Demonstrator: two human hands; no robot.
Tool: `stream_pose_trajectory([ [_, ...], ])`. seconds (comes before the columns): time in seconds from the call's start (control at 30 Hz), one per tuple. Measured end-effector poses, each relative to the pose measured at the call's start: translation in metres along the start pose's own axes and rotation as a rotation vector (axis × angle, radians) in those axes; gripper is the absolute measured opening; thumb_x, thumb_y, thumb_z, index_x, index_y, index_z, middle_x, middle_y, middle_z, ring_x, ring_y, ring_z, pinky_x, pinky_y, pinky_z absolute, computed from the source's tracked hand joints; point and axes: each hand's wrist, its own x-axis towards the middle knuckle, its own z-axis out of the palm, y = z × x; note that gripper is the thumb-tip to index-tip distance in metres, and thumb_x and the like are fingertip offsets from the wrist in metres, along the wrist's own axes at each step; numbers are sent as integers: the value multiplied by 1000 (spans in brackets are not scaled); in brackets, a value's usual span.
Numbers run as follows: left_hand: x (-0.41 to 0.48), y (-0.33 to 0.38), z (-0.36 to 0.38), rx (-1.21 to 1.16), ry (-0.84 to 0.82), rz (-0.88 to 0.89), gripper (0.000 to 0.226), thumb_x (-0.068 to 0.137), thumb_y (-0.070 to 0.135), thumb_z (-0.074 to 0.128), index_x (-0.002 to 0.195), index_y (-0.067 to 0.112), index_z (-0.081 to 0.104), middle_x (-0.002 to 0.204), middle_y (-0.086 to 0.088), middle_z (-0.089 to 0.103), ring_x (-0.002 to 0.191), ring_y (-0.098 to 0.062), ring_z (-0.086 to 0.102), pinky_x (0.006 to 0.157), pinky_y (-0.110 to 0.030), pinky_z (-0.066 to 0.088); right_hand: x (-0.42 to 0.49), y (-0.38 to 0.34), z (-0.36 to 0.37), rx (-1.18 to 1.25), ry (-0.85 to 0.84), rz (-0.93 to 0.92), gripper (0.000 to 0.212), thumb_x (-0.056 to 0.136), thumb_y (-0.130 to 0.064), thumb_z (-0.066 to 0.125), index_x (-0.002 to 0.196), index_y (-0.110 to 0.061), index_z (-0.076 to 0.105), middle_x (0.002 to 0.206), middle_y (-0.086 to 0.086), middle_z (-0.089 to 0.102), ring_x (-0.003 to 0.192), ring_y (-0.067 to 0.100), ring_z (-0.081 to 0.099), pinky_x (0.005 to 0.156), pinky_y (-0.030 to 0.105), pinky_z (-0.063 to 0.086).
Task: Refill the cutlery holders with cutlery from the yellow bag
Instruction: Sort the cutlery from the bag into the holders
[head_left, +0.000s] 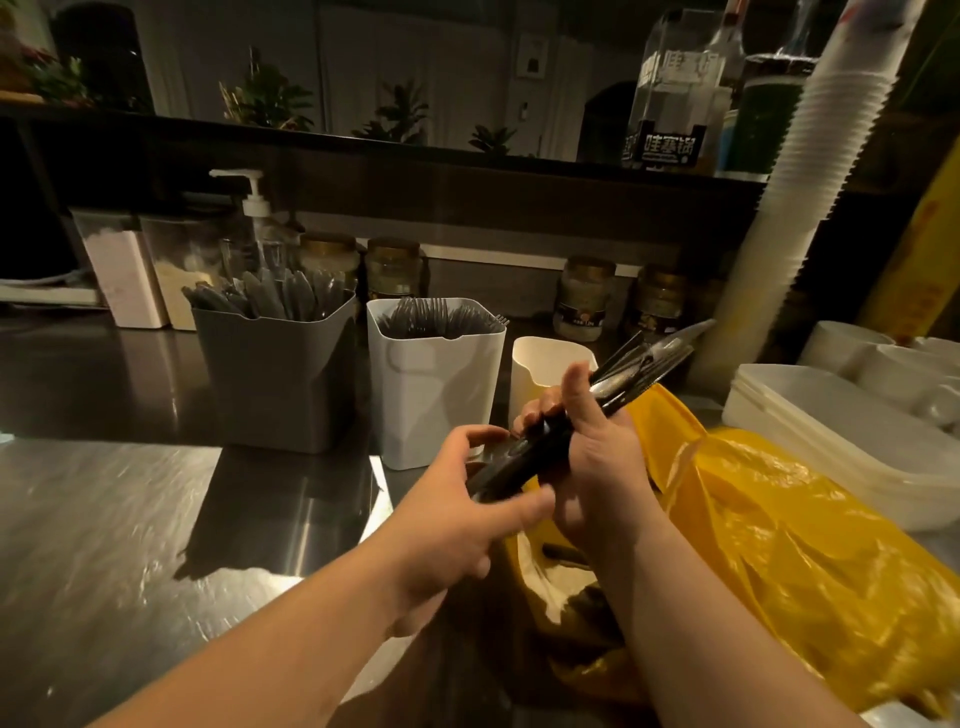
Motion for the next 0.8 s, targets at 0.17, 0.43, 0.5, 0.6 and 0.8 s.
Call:
stream_pose_trajectory([
  [0.17,6,2,9,-422,289,-117,52,95,63,46,105,18,70,86,-2,76,97,-24,65,81,-38,50,-12,16,11,-95,-79,72,35,78,-27,73,103,-10,56,71,3,62,70,19,67,76,39,56],
  [0.43,5,2,-2,-613,305,-100,48,102,53,44,114,14,70,102,-15,77,107,-34,67,95,-48,51,-17,29,19,-412,-54,67,53,69,-47,72,105,-9,63,91,4,75,96,24,74,85,41,55],
  [0.5,3,-1,-1,-462,211,-110,44,103,50,41,116,19,69,103,-9,77,109,-31,67,101,-49,49,-14,21,15,-390,0,114,60,68,-50,71,112,-9,63,94,2,77,91,22,75,81,41,55],
  [0.6,1,0,-1,-191,-6,-102,33,104,43,43,122,27,67,109,1,77,110,-26,68,98,-45,53,-10,-2,3,-364,-35,158,50,75,-50,66,102,-8,66,92,4,76,93,25,74,85,40,56],
  [0.8,0,5,-23,-303,-399,-166,47,89,13,70,134,15,56,125,-18,69,110,-42,68,83,-46,61,-12,-10,-7,-386,-356,115,34,90,-42,58,99,-12,71,108,8,72,109,27,69,93,40,56],
])
